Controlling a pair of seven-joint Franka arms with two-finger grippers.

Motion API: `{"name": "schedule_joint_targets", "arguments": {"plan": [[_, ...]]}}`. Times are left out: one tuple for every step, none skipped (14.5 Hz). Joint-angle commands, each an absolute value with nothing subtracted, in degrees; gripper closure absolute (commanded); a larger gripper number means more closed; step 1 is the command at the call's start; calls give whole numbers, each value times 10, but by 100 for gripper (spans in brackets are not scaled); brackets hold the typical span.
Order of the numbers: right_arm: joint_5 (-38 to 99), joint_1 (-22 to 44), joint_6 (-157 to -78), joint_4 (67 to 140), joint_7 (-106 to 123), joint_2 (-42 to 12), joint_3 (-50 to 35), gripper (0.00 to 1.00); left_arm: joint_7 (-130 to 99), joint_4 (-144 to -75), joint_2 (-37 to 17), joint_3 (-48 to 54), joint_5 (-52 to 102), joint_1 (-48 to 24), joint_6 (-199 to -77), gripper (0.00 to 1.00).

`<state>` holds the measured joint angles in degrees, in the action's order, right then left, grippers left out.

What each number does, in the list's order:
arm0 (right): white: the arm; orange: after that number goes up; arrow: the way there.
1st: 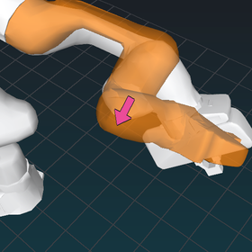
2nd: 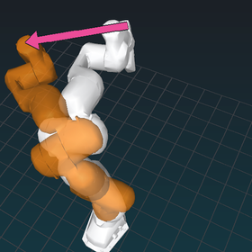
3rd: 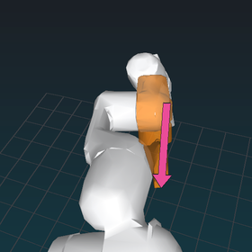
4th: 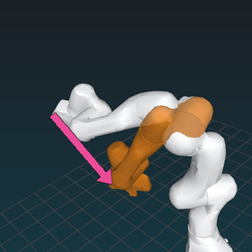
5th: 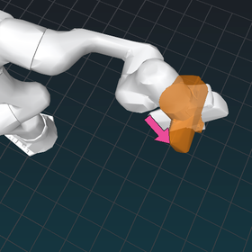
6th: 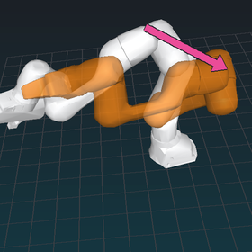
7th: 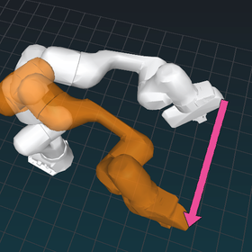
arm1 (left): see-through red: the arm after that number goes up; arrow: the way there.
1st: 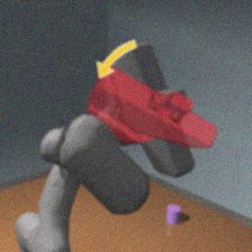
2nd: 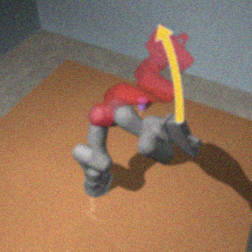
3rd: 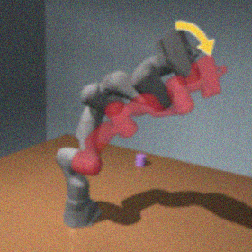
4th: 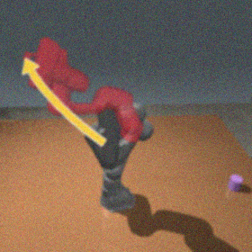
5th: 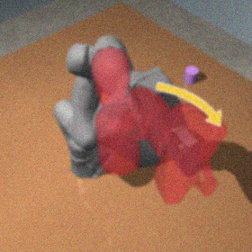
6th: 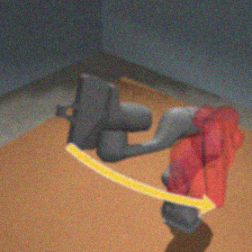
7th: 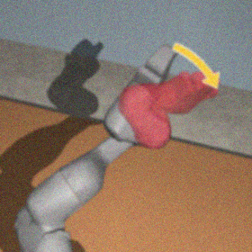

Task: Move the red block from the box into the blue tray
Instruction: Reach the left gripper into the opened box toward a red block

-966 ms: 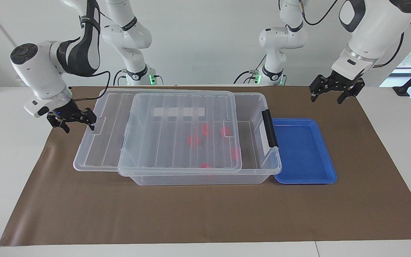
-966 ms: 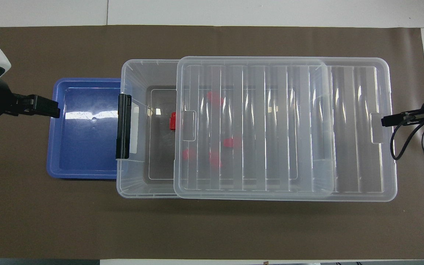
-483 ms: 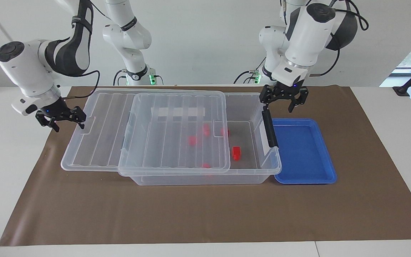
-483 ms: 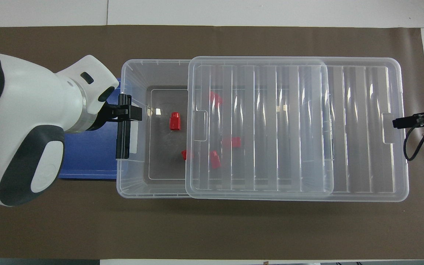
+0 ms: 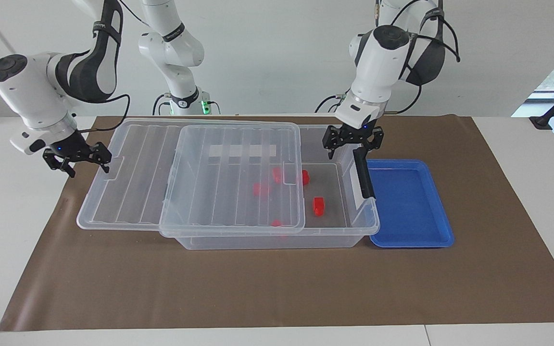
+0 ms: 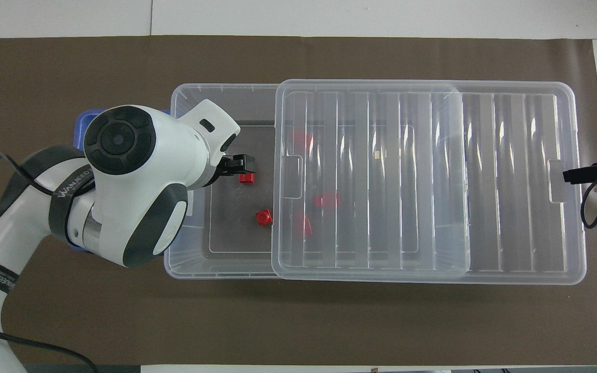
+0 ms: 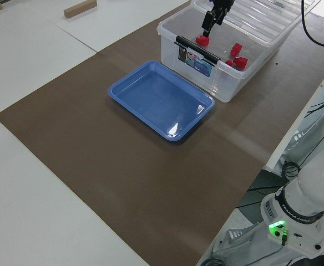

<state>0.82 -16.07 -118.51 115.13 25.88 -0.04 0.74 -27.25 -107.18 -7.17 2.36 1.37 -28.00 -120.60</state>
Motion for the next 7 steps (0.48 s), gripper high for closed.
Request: {"name": "schedule_joint_targets", "arguments": {"plan": [[3,-178,-1203,1158,285,4,4,0,-282,-1099,-91,15,1,-294,-1261,1],[3,-182,-1206,1158,294,4,4,0,-282,-1107,-99,15,1,-295,-1283,1],[3,-183,-1206,1158,298,4,4,0,-282,-1112,-116,15,1,-296,-1306,2],[3,-185,-1207,1158,298,4,4,0,-280,-1118,-126,15,1,-297,-1323,2],[3,-187,-1207,1158,298,4,4,0,-278,-1121,-140,15,0,-300,-1338,3],[3,-187,-1207,1158,299,4,4,0,-277,-1122,-153,15,0,-308,-1359,3],[3,-188,-1207,1158,301,4,4,0,-277,-1123,-163,15,-2,-310,-1367,3]]}}
